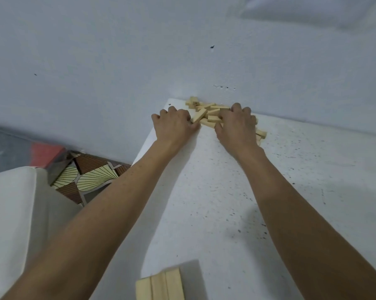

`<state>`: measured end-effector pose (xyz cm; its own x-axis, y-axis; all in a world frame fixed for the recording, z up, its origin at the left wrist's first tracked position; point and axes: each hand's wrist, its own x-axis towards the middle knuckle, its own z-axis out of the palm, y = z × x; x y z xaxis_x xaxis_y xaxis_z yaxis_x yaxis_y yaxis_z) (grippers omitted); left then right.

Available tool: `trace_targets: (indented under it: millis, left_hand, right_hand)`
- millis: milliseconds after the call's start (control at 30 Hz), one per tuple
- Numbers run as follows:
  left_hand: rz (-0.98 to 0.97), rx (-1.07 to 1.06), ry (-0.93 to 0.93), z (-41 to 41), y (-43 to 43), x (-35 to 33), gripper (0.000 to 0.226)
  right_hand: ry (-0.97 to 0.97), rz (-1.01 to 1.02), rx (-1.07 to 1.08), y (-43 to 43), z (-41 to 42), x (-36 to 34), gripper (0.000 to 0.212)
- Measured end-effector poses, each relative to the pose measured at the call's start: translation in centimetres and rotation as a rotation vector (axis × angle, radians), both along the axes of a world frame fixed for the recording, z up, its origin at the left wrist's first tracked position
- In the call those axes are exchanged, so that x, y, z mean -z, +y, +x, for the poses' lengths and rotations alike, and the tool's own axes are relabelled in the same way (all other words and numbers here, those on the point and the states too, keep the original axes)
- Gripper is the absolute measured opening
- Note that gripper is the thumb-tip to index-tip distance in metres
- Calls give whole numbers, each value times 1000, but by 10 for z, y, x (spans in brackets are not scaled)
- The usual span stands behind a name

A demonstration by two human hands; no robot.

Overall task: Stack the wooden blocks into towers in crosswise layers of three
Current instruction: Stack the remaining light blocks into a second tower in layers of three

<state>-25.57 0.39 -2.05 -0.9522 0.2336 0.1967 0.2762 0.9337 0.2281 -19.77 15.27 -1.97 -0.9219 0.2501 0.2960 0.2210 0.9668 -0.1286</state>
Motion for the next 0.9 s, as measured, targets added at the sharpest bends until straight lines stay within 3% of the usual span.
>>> trace_targets:
  millis: [233,400,500,733,900]
  left_hand:
    - [67,-6,26,-7,2,1,29]
    - [165,19,38,-3,-2,-2,33]
    - [202,48,59,7,-12,-4,29]
    - [311,63,22,55,-39,-29,24]
    - [417,77,-33,111,-52,-69,25]
  right_hand:
    - [24,12,-5,-1,1,1,21]
    - [60,30,-35,-2,4,2,12]
    - [96,-4,-51,-4,9,3,17]
    - [270,-344,-86,-22,59,-12,27]
    - [352,-513,-66,-34,131,-21,22]
